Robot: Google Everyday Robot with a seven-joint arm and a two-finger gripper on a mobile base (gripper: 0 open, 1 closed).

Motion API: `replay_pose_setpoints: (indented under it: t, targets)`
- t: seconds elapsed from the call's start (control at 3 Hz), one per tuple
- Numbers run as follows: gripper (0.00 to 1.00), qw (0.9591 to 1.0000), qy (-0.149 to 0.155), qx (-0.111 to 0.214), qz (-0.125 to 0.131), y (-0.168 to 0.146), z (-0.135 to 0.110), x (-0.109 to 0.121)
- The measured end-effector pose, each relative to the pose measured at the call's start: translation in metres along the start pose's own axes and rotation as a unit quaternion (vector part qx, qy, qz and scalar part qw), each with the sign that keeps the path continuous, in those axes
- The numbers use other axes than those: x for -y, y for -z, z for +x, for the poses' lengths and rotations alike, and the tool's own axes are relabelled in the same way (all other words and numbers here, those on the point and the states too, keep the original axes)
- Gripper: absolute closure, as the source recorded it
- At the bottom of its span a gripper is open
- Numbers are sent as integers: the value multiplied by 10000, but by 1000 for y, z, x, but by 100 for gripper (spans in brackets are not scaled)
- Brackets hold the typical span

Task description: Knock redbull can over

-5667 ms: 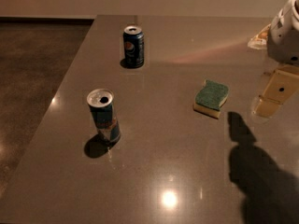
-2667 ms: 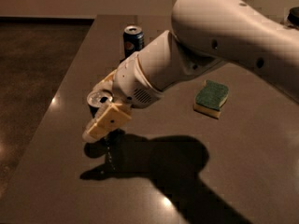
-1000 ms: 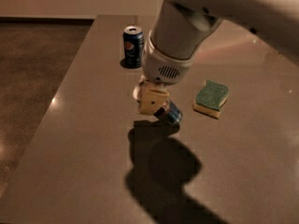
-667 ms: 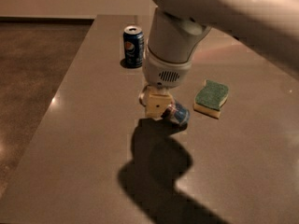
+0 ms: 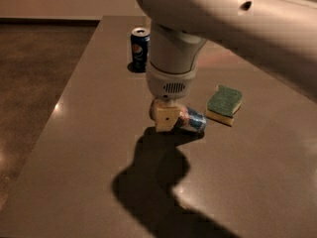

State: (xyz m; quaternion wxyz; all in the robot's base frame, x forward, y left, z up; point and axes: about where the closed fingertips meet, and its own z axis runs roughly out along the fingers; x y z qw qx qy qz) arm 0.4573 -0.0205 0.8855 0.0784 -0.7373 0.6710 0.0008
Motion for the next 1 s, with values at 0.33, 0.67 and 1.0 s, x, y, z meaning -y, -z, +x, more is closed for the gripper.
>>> replay_pose_setpoints:
  t: [0.33, 0.67, 1.0]
  targets:
    - [35, 9997, 167, -16, -150, -10, -7, -8]
    - [5, 9997, 187, -8, -126, -9, -8, -8]
    - [0, 9998, 189, -4, -109, -9, -9, -8]
